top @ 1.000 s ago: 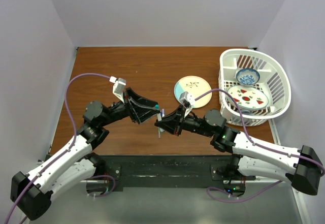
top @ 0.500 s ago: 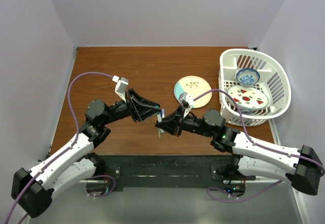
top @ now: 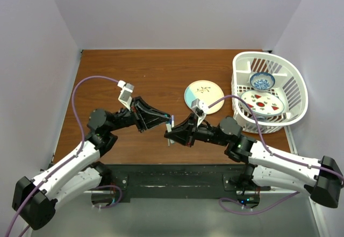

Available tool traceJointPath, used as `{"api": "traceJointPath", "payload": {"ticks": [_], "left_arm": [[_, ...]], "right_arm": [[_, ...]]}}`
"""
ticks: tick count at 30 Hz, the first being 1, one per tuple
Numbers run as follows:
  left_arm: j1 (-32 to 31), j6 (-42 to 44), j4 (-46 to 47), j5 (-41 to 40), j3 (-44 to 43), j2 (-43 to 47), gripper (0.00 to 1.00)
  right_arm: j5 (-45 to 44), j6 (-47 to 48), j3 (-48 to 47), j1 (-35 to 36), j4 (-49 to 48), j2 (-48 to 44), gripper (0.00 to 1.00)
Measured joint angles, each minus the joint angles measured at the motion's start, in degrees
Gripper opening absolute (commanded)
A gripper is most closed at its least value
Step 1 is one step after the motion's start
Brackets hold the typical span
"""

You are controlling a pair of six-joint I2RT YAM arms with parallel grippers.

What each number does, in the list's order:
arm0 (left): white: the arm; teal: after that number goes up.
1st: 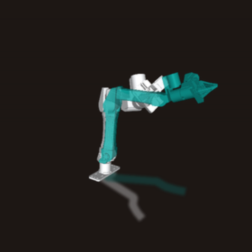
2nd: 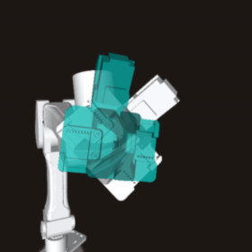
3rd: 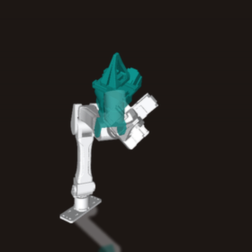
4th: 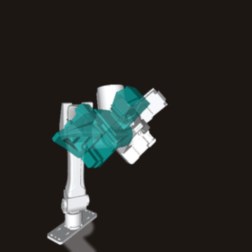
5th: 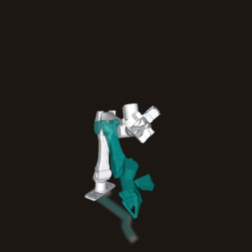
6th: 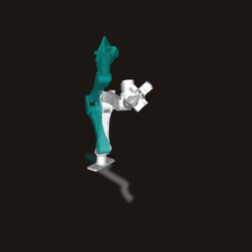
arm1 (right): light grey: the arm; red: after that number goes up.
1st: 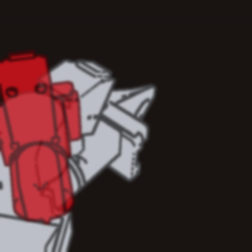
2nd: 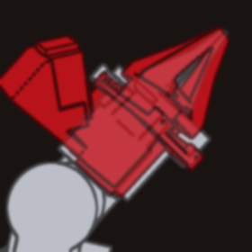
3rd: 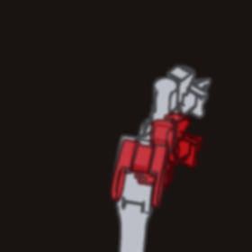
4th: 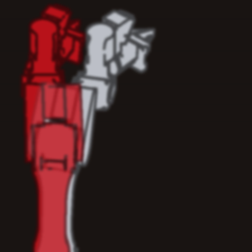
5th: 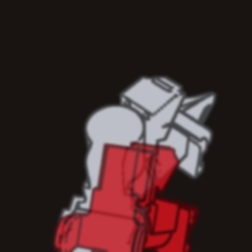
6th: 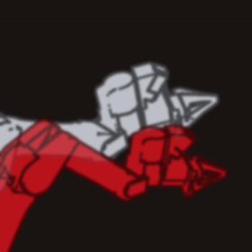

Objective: Insert the pens into the pen caps

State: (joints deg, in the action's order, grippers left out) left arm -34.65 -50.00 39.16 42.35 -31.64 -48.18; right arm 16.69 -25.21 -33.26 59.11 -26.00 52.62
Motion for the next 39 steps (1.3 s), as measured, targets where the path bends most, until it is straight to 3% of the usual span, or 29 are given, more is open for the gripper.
{"api": "traceJointPath", "payload": {"ticks": [16, 31, 39], "left_arm": [[0.55, -6.47, 10.19, 1.92, 4.22, -1.18, 0.00], [0.90, 0.76, 1.75, -4.09, 5.99, -1.97, 0.00], [0.90, 0.87, 5.62, -3.65, 8.26, -2.64, 0.00]], "right_arm": [[3.45, -0.42, -3.82, 0.13, 6.47, 1.42, 0.00], [-6.40, 2.19, -6.88, 0.24, 17.55, 4.39, 0.00], [-7.10, 3.41, -6.86, 0.61, 18.95, 4.37, 0.00]]}}
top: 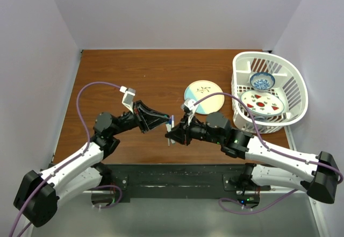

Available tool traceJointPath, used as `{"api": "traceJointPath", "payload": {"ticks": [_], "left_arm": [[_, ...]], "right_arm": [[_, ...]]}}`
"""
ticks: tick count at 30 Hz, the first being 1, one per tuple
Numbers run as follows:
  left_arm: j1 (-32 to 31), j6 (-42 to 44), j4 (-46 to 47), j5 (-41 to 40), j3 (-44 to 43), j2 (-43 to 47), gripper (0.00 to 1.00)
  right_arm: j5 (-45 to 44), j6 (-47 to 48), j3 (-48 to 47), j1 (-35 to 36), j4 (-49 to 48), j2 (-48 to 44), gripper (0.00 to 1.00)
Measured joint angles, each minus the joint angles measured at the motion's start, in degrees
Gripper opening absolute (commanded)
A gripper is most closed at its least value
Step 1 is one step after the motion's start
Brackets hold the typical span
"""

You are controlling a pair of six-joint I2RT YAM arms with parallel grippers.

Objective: Insert the pens into the pen caps

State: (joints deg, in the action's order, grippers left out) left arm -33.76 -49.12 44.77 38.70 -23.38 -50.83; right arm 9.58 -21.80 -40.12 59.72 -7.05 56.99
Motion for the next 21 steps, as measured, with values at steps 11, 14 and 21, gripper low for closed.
{"api": "traceJointPath", "payload": {"ticks": [11, 14, 21], "left_arm": [[-0.15, -2.95, 6.80, -1.16, 3.85, -0.59, 0.00], [-0.46, -3.41, 8.09, -2.12, 4.52, -0.70, 0.00], [-1.66, -3.87, 11.13, -5.57, 6.97, 0.26, 0.00]], "right_arm": [[0.50, 1.07, -0.20, 0.17, 0.26, 1.33, 0.00], [0.46, 1.14, -0.79, 0.22, 0.31, 2.05, 0.00], [0.59, 2.23, -3.06, 0.26, 3.30, 3.10, 0.00]]}}
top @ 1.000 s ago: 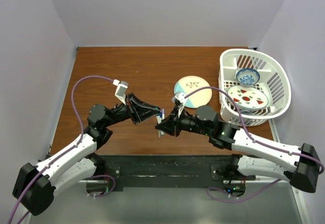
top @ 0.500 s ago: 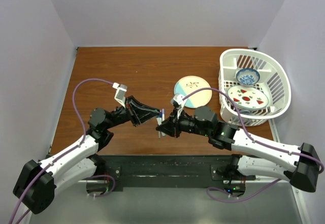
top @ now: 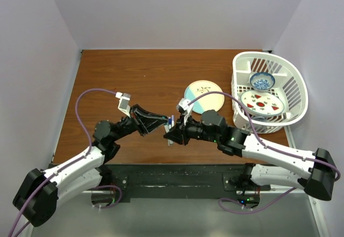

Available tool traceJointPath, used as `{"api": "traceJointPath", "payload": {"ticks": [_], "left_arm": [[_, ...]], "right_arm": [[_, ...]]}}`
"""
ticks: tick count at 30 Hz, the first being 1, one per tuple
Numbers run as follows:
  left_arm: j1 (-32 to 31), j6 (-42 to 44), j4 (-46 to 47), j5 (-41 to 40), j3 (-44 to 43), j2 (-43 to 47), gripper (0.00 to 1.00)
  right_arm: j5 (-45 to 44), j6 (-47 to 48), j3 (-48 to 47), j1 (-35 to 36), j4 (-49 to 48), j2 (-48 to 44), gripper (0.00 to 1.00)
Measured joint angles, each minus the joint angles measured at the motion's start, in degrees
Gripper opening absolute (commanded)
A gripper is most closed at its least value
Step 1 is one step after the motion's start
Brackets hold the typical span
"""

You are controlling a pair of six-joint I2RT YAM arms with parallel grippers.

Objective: Insert the pens into the pen caps

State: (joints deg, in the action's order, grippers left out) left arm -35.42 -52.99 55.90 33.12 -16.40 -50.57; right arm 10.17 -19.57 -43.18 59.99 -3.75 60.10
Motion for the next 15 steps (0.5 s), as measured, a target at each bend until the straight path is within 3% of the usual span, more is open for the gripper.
{"api": "traceJointPath", "payload": {"ticks": [15], "left_arm": [[-1.88, -1.09, 6.64, -4.48, 3.74, 0.74, 0.00]], "right_arm": [[1.62, 3.06, -3.96, 0.09, 4.90, 1.31, 0.00]]}}
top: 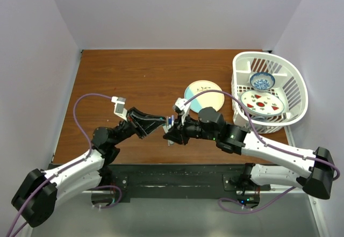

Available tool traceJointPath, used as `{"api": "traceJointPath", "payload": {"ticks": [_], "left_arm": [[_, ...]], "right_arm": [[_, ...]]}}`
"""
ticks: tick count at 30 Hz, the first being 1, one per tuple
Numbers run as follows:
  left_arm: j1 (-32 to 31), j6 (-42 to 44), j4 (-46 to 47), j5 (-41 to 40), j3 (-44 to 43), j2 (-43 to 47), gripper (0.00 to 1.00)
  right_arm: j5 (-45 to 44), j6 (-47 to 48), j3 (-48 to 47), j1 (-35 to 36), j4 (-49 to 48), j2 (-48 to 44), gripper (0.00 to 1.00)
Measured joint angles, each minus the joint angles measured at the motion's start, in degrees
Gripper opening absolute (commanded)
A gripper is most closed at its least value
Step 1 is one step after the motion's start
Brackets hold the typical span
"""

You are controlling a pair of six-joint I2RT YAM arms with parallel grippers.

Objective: Insert the pens into the pen caps

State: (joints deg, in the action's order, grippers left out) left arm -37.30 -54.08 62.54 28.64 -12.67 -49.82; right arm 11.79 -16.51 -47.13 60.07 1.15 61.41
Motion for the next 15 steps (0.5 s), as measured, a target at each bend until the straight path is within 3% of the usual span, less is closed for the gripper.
{"api": "traceJointPath", "payload": {"ticks": [15], "left_arm": [[-4.28, 0.68, 5.07, -5.07, 1.49, -0.37, 0.00]], "right_arm": [[2.95, 2.19, -5.79, -0.37, 8.02, 1.25, 0.00]]}}
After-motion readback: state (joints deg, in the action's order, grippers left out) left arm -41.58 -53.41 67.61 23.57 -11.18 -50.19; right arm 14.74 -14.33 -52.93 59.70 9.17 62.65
